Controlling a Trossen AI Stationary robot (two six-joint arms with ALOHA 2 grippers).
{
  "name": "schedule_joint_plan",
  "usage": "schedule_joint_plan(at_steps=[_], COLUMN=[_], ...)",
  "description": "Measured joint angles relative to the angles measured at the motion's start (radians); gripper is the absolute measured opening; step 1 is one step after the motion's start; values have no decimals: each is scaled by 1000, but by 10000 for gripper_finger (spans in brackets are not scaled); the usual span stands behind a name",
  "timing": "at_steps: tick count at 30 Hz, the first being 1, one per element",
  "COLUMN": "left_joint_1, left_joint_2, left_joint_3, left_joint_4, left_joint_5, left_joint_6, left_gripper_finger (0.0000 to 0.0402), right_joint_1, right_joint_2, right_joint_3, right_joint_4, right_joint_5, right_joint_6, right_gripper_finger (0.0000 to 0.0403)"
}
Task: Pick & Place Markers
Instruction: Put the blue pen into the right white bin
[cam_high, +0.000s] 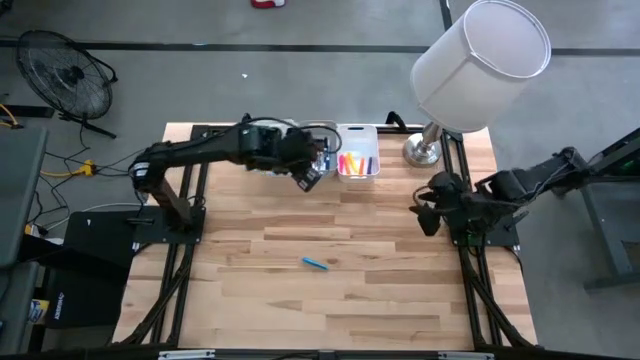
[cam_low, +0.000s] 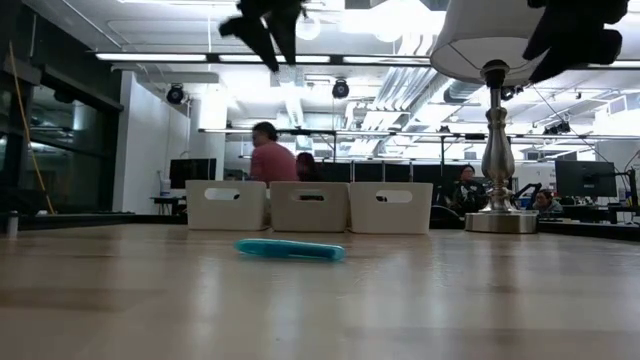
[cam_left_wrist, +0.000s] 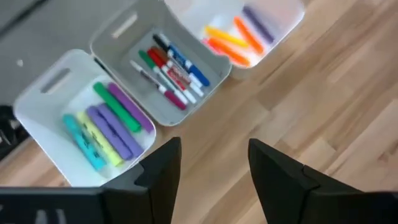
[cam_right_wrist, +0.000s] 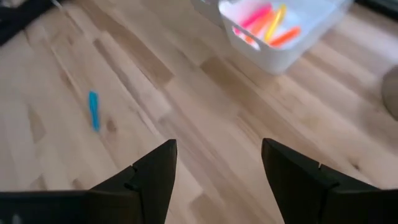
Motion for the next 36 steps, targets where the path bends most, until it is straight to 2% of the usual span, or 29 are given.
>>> schedule_joint_plan(at_steps=[4,7,10,15,19,22,25,27,30,36], left_joint_1=[-96,-163,-213,-268,-303,-335,-365,-380,-391,-389], left_joint_2=[-91,-178,-300,-501,-644,-741,-829,-890,-963,-1067], left_joint_3=[-87,-228,-420,-745,-953,-1078,-1187,-1252,-1331,-1428], left_joint_4=[62,165,316,583,771,881,989,1057,1123,1149], left_joint_5=[-86,-122,-128,-40,9,55,81,103,118,183], left_joint_6=[-12,-23,-23,-35,-35,-23,-20,-9,-3,-4], left_gripper_finger=[181,181,181,181,181,181,181,181,181,181], right_joint_1=[128,211,270,282,217,149,85,53,23,-14], right_joint_2=[41,95,179,365,522,634,739,809,922,1135], right_joint_3=[0,0,0,0,1,12,94,174,313,585], right_joint_4=[46,118,227,497,758,896,892,839,736,492], right_joint_5=[148,208,221,142,43,-66,-179,-218,-226,-248], right_joint_6=[68,102,99,-52,-189,-231,-231,-237,-289,-354], right_gripper_finger=[224,224,224,224,224,224,224,224,224,224])
